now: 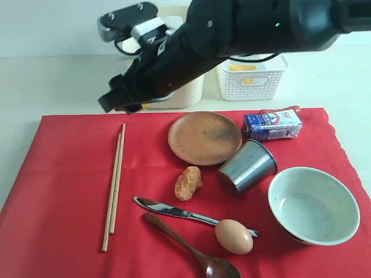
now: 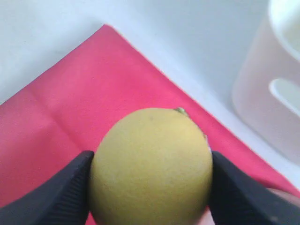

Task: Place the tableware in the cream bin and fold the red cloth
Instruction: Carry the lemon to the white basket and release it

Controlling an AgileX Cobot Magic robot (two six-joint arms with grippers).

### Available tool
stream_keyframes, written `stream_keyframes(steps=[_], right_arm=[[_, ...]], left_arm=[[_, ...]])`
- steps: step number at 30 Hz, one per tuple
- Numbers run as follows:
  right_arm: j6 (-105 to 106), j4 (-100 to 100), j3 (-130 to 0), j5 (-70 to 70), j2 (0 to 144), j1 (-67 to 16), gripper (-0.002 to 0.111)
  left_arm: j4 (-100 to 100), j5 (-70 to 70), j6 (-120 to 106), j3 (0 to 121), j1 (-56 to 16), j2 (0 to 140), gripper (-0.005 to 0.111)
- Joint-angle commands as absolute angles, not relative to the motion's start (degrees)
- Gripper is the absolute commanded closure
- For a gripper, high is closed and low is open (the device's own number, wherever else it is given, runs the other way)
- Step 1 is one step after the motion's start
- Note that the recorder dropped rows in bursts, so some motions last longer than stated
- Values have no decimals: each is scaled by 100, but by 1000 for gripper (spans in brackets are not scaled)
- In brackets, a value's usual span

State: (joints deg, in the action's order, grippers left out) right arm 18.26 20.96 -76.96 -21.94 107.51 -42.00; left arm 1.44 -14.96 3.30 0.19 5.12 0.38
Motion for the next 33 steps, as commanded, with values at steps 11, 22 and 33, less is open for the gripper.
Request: stream_keyframes(steps=[11,22,33], right_arm=[[1795,2016,-7709,-1874,10433,-2345,108],[1772,2101,-7709,114,11511,-1398,108],[1783,2101,-7709,596,11994,-1398,87]], left_arm=[[184,-1476,315,0,516,0,104],[184,-1476,315,0,516,0,104],[184,-1476,315,0,516,0,104]])
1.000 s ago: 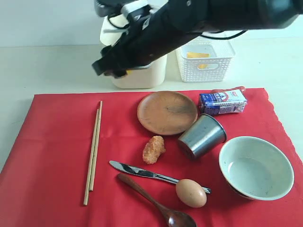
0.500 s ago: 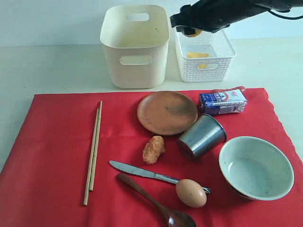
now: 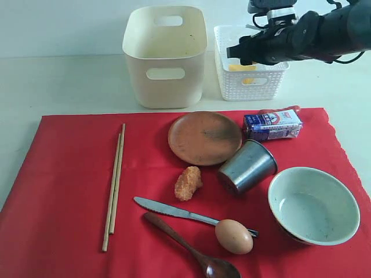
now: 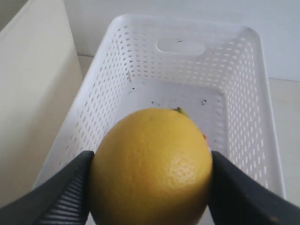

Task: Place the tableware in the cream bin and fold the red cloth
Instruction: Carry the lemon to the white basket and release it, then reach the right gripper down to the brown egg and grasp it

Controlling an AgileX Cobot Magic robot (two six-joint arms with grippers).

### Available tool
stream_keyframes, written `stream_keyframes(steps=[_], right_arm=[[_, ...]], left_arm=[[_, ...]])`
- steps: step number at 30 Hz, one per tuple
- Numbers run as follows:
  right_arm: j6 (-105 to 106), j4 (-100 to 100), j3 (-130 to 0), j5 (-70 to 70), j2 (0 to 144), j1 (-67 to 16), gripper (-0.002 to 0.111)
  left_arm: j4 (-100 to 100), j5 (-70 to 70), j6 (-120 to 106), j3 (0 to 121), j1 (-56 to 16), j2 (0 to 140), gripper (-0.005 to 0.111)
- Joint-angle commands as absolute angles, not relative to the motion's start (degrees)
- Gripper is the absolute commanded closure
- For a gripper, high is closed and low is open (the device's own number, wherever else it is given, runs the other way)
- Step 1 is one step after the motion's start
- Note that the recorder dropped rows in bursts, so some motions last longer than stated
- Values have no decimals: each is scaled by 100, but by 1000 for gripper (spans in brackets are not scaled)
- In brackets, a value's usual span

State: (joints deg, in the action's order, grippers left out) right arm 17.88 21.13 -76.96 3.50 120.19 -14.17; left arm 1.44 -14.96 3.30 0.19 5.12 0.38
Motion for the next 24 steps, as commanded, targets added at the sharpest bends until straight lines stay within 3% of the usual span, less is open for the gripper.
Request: stream_keyframes(steps=[1,5,12,24], right_arm=[[1783,2101,-7709,596,11994,-1398,81],[1795,2101,-7709,596,11994,-1398,59],[1795,2101,-7709,596,11983,-1398,33],[1782,2076,-7709,-398,11159,-1398,30]], left_arm=[[184,-1476,315,0,516,0,104],[184,-1476,315,0,516,0,104],[184,-1476,315,0,516,0,104],[184,-1476,315,0,516,0,104]])
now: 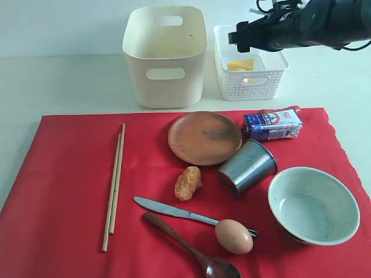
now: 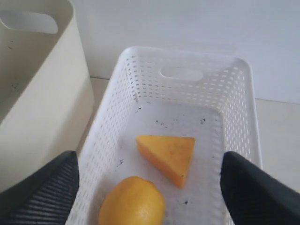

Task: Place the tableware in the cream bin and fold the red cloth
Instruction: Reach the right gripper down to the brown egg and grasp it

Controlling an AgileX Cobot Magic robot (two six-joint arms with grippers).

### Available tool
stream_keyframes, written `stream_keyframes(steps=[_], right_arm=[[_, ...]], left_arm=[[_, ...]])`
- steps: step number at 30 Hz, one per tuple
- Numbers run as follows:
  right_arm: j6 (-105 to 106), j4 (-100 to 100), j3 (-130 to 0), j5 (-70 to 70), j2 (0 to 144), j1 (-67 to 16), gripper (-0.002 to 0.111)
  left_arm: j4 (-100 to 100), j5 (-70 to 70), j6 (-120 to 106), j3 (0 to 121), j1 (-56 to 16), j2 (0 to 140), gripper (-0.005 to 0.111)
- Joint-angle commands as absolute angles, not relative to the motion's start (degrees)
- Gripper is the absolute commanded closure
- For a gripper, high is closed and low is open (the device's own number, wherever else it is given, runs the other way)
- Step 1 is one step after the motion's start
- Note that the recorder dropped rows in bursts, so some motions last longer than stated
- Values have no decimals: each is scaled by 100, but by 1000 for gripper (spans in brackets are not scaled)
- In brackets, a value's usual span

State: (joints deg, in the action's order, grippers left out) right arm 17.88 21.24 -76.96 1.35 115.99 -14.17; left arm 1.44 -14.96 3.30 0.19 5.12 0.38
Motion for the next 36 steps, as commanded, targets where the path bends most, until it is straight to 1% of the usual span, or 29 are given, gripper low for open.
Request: stream_keyframes(steps=[1,6,10,16,18,21,36], right_arm=[[1782,2076,-7709,-515,11062,-1398,30],[1782,2076,-7709,-1839,10126,-1398,30],[1782,2076,-7709,-2839,9662,-1398,30],[1794,1101,-7697,-4536,9586,-1398,30],[1794,1077,-7697,-5009,9586,-1398,30],[2086,1642,-7670,-5691,9586,-1398,30],[3302,3143,-6302,-5423,9586,-1398,30]], left_arm=[[184,-1476,315,0,516,0,104],[184,-1476,315,0,516,0,104],[184,-1476,315,0,516,0,104],[184,-1476,315,0,516,0,104],[184,-1476,315,0,516,0,104],[184,-1476,315,0,516,0,104],[184,-1476,315,0,516,0,104]])
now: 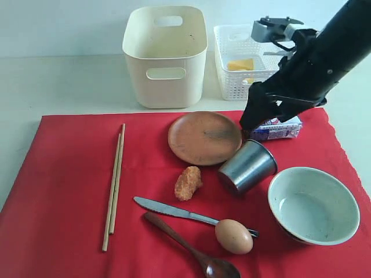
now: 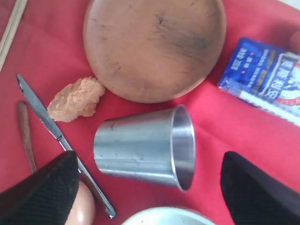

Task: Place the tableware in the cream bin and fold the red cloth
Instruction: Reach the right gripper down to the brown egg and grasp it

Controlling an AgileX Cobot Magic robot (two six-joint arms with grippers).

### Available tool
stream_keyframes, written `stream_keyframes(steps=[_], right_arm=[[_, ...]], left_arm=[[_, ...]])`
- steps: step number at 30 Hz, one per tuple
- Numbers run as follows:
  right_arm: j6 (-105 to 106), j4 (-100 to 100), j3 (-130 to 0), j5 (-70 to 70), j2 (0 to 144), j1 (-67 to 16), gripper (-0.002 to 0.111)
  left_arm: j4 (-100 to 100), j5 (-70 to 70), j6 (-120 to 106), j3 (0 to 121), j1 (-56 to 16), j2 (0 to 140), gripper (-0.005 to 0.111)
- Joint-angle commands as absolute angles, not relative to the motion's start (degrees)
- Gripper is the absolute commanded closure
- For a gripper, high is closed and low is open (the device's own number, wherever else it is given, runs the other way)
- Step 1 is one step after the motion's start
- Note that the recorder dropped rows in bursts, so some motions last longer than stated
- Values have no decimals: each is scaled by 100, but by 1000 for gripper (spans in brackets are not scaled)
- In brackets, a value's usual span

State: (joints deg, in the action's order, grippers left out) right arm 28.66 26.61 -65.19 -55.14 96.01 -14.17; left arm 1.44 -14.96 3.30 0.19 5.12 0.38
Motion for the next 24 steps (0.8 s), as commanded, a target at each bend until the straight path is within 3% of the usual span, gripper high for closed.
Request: stream_keyframes(steps=[1,5,24], right_arm=[[3392,3256,-6234,-5423,9586,-1398,30],[3590,3386,-6000,-5464,9586,-1617,30],[2190,1968,-5365,-5112,9576,-4175,30]], left_arm=[[184,-1476,315,0,516,0,104],[184,-1476,315,0,516,0,104],[184,-1476,315,0,516,0,104]])
